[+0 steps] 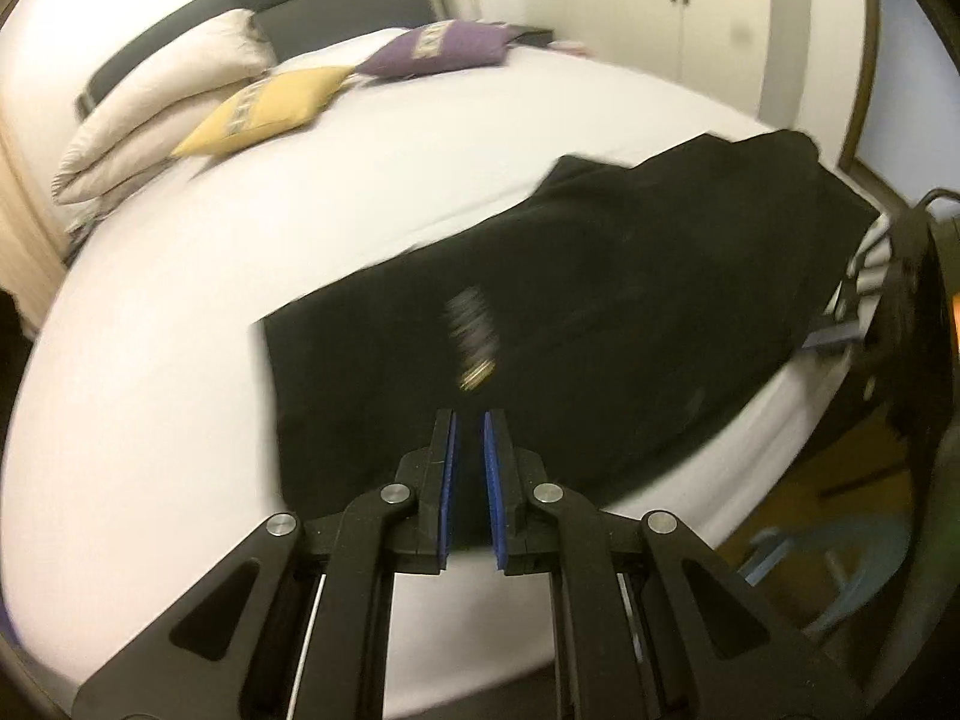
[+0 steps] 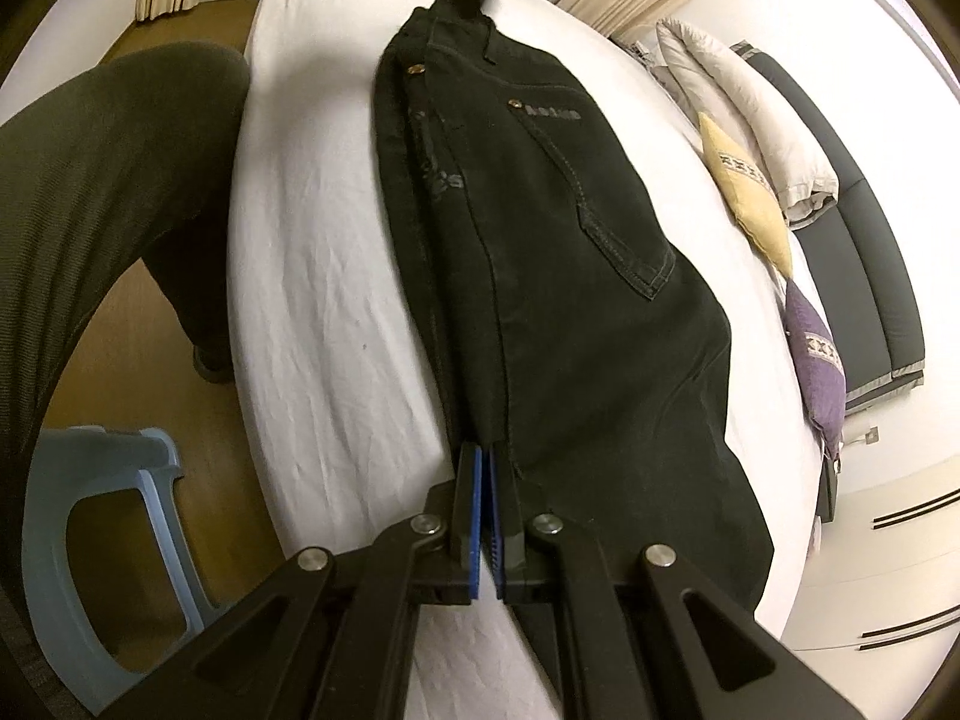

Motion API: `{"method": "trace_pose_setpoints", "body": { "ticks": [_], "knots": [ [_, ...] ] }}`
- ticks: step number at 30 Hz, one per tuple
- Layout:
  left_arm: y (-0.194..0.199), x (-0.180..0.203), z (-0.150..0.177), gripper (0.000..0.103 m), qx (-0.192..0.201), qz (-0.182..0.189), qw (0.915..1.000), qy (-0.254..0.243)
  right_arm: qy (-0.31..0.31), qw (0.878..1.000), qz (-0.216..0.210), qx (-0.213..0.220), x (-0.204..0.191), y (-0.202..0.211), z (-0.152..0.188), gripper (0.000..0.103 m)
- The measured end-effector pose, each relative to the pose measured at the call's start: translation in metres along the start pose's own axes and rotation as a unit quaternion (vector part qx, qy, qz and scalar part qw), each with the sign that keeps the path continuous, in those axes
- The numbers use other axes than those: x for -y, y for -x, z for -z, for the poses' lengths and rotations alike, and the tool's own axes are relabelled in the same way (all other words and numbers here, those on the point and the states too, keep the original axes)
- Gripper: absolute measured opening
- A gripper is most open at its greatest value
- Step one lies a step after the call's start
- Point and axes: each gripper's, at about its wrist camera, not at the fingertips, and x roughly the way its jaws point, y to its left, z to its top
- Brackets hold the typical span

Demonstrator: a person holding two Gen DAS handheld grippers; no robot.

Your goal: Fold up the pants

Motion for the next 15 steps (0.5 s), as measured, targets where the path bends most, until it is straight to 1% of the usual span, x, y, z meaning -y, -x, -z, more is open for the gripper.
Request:
{"method": "trace_pose_setpoints", "body": {
  "ticks": [2,3,4,5,7,8,9,10,11,12,13,14,15],
  "knots": [
    [-0.027,0.020,-0.008,0.009,-0.022,0.005,0.9994,-0.025,0.000,1.000,-0.001,0.001,-0.002,-0.001,0.003,0.004],
    [-0.044,0.028,-0.008,0.009,-0.041,0.002,0.9985,-0.037,-0.001,1.000,-0.002,0.003,-0.001,-0.001,0.005,0.004],
    [-0.057,0.030,-0.005,0.009,-0.057,0.000,0.9975,-0.041,-0.004,1.000,-0.004,0.003,-0.002,-0.002,0.006,0.004],
    [-0.067,0.028,-0.001,0.009,-0.068,0.007,0.9971,-0.034,-0.008,1.000,-0.004,0.003,-0.002,-0.003,0.007,0.004],
    [-0.067,0.018,-0.001,0.009,-0.063,0.022,0.9977,-0.008,-0.008,1.000,-0.001,0.003,-0.005,-0.002,0.008,0.004],
    [-0.067,0.017,0.000,0.009,-0.068,0.022,0.9974,-0.007,-0.008,1.000,0.000,0.003,-0.007,-0.001,0.008,0.004],
    [-0.065,0.019,0.001,0.009,-0.072,0.014,0.9971,-0.021,-0.009,1.000,-0.006,0.004,-0.008,0.001,0.008,0.004],
    [-0.064,0.023,0.002,0.009,-0.074,0.004,0.9965,-0.039,-0.013,1.000,-0.021,0.002,-0.009,0.002,0.009,0.007],
    [-0.064,0.027,0.002,0.009,-0.077,-0.003,0.9958,-0.050,-0.029,0.999,-0.022,0.002,-0.006,0.006,0.013,0.017],
    [-0.063,0.030,0.000,0.009,-0.078,-0.011,0.9952,-0.058,-0.047,0.999,-0.021,0.004,-0.002,0.010,0.017,0.022],
    [-0.061,0.031,-0.004,0.009,-0.080,-0.017,0.9951,-0.055,-0.087,0.996,-0.027,0.015,0.009,0.019,0.025,0.028],
    [-0.057,0.031,-0.009,0.009,-0.077,-0.024,0.9956,-0.048,-0.156,0.986,-0.048,0.031,0.029,0.030,0.039,0.033],
    [-0.054,0.033,-0.015,0.009,-0.070,-0.027,0.9963,-0.042,-0.222,0.972,-0.069,0.042,0.049,0.038,0.055,0.035]
  ]
}}
